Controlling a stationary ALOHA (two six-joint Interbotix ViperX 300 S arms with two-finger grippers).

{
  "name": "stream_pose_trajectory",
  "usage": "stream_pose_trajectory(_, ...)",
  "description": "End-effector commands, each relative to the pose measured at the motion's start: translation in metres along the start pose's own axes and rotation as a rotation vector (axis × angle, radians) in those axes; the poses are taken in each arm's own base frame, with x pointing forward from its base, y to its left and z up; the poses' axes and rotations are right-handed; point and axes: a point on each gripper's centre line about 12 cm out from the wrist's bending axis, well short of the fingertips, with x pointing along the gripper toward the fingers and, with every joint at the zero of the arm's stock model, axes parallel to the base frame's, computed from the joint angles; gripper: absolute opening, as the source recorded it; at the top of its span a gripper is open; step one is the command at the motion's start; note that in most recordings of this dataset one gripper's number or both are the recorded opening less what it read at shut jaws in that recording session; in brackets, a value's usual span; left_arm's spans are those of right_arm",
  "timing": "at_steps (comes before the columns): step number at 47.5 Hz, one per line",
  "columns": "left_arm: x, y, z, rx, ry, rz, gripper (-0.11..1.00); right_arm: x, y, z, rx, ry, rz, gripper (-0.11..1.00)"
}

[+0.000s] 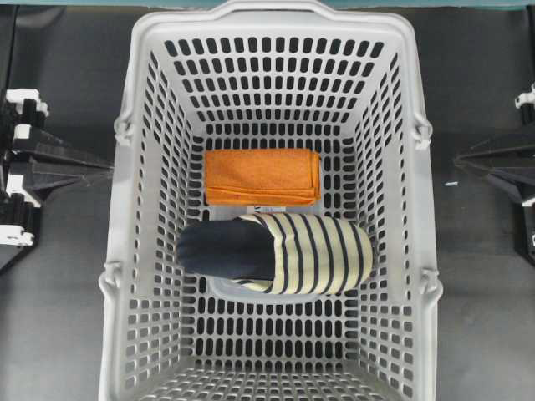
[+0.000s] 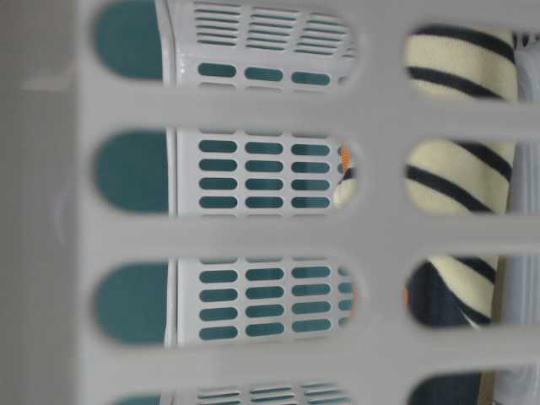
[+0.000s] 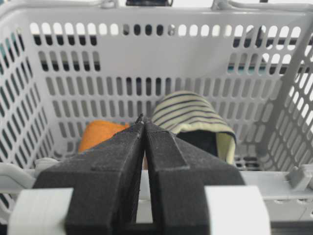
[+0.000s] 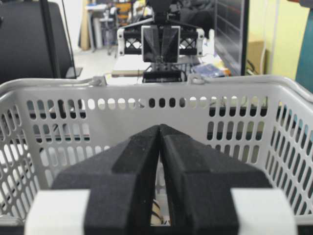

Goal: Pick up the slipper from the shopping basket with the left arm.
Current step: 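Move the left gripper down into the basket toward the striped slipper, then close the left gripper on the striped slipper's upper edge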

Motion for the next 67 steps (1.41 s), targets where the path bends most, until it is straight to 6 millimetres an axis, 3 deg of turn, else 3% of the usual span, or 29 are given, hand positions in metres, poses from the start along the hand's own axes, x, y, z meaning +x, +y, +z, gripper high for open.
stream_pose_trajectory(1,0.006,-0.005,0.021,0.014,-0.017,-0.029,0.06,0.003,0.001,0.001,0.014,0.002,0.002,0.0)
stream_pose_trajectory(5,0.013,-0.008,0.035,-0.006,0.034,-0.042,0.0,0.002,0.0,0.002,0.035,0.002,-0.001,0.0)
stream_pose_trajectory(14,0.032,-0.017,0.068,-0.02,0.206,-0.071,0.0,0.001,0.0,0.001,0.052,0.015,-0.001,-0.01)
stream_pose_trajectory(21,0.06,-0.023,0.096,-0.033,0.341,-0.075,0.0,0.0,0.0,0.001,0.055,0.023,-0.001,-0.01)
stream_pose_trajectory(30,0.105,-0.03,0.105,-0.045,0.492,-0.072,0.0,0.0,0.003,0.0,0.057,0.028,0.011,-0.01)
stream_pose_trajectory(52,0.22,-0.055,0.065,0.002,0.886,-0.074,0.0,-0.001,0.005,0.002,0.055,0.018,0.024,-0.01)
stream_pose_trajectory(67,0.261,-0.062,0.028,-0.004,1.01,-0.057,0.0,-0.002,0.005,0.001,0.057,0.019,0.024,-0.01)
